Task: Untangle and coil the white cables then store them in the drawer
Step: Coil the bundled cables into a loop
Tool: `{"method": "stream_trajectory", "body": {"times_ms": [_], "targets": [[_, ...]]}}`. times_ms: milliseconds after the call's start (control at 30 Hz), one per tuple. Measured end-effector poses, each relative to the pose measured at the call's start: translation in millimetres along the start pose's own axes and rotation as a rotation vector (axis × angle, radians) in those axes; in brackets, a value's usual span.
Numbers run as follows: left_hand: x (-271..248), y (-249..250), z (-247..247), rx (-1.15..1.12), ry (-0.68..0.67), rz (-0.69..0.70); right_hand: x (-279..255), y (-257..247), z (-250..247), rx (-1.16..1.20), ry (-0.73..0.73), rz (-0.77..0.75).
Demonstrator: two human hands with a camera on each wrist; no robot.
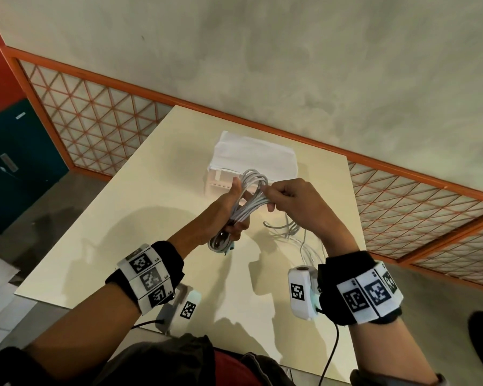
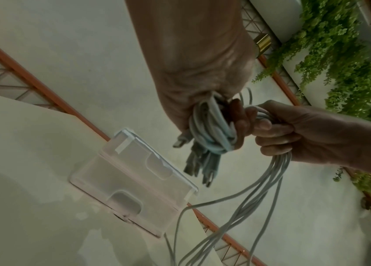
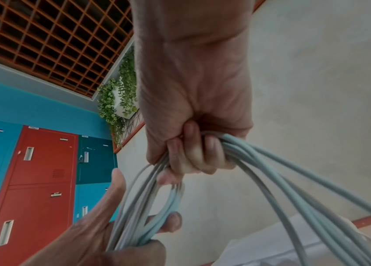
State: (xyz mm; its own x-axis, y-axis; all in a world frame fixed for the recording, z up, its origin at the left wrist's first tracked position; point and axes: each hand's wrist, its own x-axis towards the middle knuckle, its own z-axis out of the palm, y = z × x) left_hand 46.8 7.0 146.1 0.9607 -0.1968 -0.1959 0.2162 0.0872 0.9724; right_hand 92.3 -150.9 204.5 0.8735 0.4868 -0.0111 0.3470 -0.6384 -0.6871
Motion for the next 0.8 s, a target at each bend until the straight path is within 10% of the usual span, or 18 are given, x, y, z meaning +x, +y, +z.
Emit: {"method": "stream_trajectory", "body": {"times_ms": [233,800], "targets": [[6,-3,-1,0.107,0.166,0.124,4,-2,2,-0.012,0.028,-0.031],[7,1,6,0.165,-0.16,-0.091,28,-8,10,0.032,0.28,-0.05]]}}
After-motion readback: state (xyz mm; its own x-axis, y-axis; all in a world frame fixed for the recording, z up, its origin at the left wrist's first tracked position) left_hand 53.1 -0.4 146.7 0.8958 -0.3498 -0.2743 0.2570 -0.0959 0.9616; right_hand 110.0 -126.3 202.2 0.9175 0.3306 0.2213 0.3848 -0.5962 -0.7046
